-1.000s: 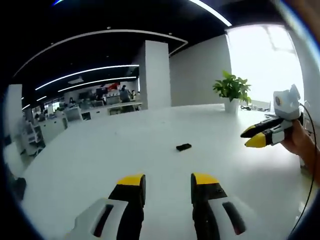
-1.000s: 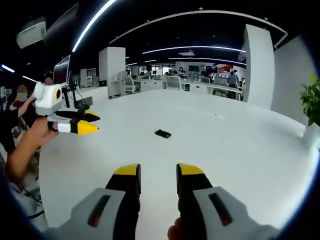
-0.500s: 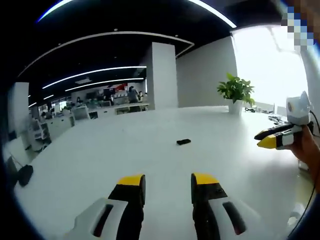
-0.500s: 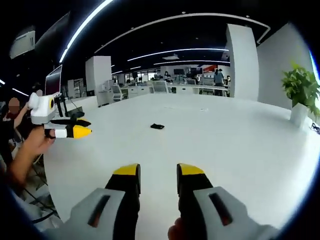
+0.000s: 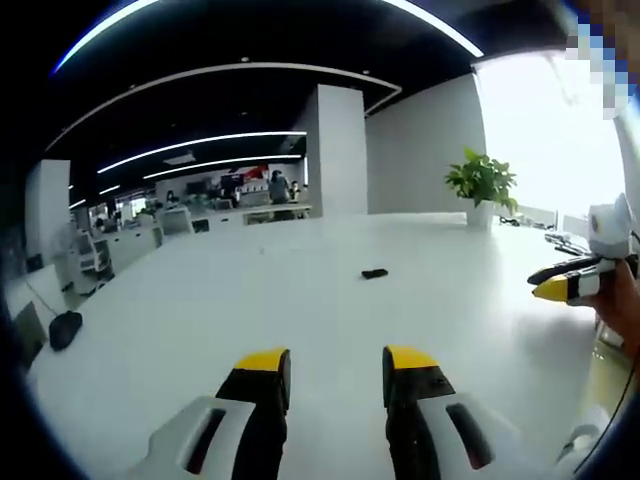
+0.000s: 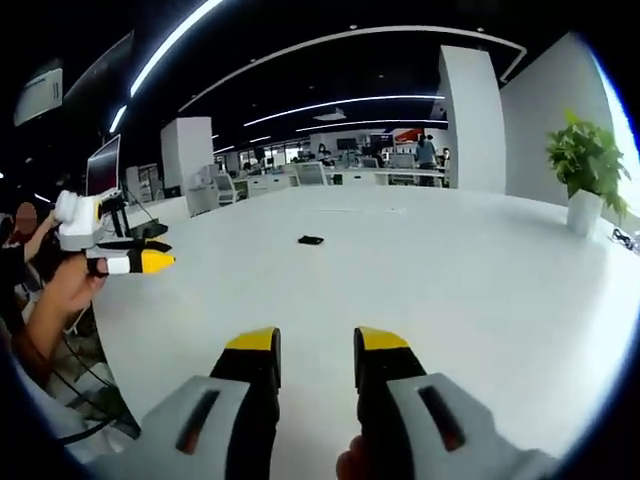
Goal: Snap the two parts of the plastic buckle together until the buckle closes and remains connected.
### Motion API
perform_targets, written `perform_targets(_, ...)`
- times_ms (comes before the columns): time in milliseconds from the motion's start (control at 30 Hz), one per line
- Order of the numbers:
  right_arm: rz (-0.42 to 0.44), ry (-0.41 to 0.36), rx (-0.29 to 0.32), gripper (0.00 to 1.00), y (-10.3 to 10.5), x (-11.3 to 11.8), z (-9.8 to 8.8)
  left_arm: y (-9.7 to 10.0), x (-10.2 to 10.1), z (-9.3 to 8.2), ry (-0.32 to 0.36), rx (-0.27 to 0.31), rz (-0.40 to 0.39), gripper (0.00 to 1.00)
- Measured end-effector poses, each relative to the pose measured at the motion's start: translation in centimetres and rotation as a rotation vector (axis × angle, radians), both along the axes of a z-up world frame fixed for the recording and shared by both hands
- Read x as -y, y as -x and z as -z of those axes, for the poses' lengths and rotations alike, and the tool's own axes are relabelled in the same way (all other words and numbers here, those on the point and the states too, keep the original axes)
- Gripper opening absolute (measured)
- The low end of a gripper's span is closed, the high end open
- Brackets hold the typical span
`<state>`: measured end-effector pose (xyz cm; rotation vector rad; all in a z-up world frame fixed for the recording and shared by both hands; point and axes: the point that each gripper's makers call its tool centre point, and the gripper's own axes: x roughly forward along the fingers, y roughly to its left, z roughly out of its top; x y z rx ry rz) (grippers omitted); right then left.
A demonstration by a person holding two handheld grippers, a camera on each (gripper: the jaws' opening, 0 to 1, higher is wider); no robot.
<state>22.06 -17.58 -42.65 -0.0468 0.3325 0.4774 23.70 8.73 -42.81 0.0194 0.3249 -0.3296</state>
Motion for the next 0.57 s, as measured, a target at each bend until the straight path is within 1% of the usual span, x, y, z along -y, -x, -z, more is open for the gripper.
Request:
perform_targets(100,0.002,0.003,0.004,0.31,-0.2,0.2,-0.1,0.2,-0.3,0.0,0.011,0.001,-0.013,0.37)
perform_targets(200,0.005,0.004,0.010,0.32,-0.3,0.2,-0.3,0.3,-0.7,-0.3,0.037,0.007,-0.027,0.38)
perform_targets(333,0.008,0.006,0.014,0.33,-0.4,0.3,-0.4,0.2,-1.3,-0.7,0.045,0.019,-0.047,0.38)
perform_targets(400,0.006,0.001,0.014,0.33,-0.5,0.3,-0.5,0.1,-1.2,-0.7,0.055,0.019,-0.040,0.38)
perform_targets(567,0.005,0.002,0.010,0.35,-0.6,0.3,-0.3,0.1,-1.0,-0.6,0.033,0.022,-0.031,0.39)
